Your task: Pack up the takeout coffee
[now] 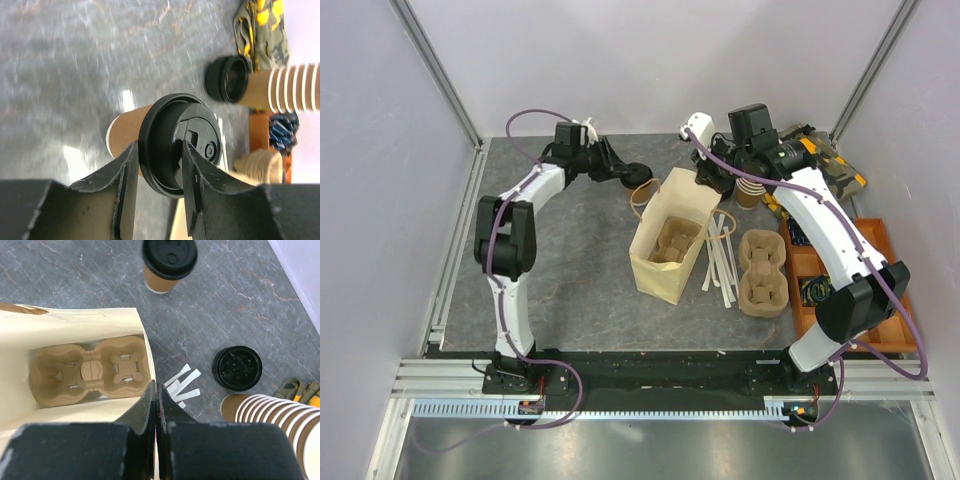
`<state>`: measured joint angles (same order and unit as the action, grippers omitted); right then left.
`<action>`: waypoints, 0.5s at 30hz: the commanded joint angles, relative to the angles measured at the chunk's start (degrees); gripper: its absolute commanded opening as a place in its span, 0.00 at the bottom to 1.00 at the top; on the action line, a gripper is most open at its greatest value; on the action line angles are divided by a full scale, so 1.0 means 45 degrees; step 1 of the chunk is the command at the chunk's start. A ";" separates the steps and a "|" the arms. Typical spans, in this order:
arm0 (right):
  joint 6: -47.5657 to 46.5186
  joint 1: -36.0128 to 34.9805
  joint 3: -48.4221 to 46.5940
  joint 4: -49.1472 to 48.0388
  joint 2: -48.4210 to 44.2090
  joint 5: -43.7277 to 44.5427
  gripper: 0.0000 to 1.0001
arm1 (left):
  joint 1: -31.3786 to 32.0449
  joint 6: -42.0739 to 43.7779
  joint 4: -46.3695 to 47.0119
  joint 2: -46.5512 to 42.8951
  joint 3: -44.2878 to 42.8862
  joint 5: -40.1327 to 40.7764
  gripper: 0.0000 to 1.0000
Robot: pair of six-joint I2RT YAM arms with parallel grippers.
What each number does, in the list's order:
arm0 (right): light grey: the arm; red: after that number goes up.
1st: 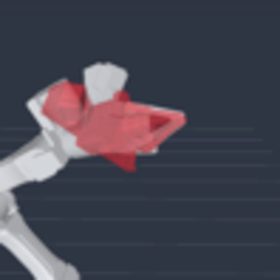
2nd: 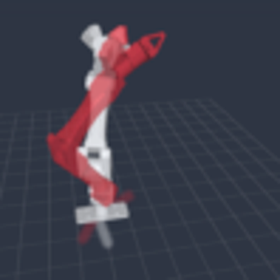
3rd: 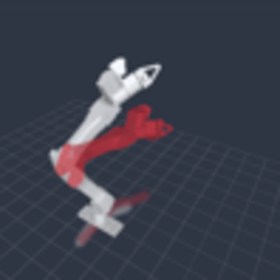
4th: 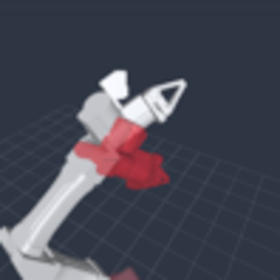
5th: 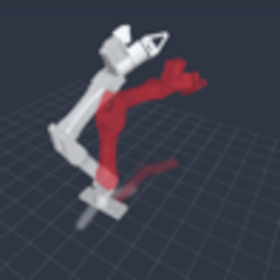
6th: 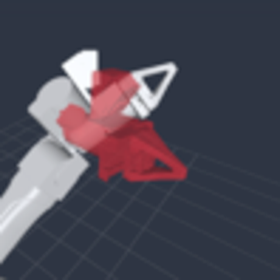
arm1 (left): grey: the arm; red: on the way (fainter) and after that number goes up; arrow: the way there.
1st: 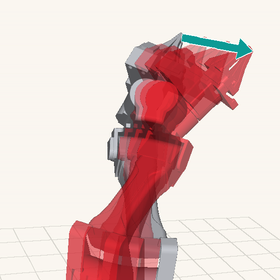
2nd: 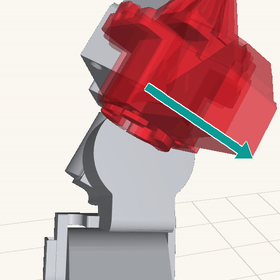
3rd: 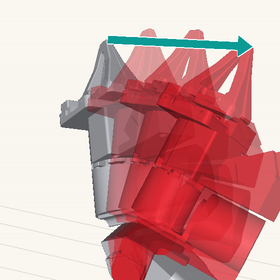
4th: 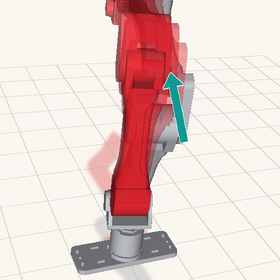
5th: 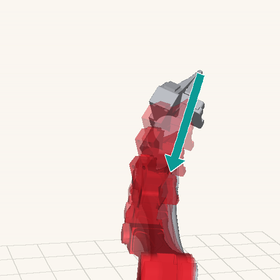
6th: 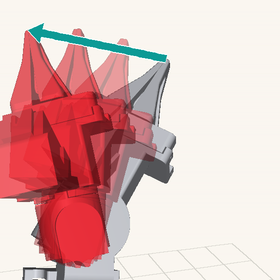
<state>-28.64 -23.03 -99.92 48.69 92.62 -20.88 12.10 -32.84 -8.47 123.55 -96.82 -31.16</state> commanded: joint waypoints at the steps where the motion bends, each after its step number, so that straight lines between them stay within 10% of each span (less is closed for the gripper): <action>1: -0.0568 -0.0039 -0.0647 -0.0057 0.0101 -0.0905 0.00 | -0.0402 0.0851 -0.0596 -0.2256 0.1780 -0.1044 0.31; 15: -0.2618 -0.1386 -0.0394 -0.0096 0.0219 -0.1784 0.00 | -0.2100 0.5929 -0.0446 -0.7356 0.8054 -0.1707 0.33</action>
<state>-35.90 -27.44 -100.27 48.71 93.71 -25.65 5.39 -15.84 -13.19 93.78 -65.78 -36.34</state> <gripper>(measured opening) 0.009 0.425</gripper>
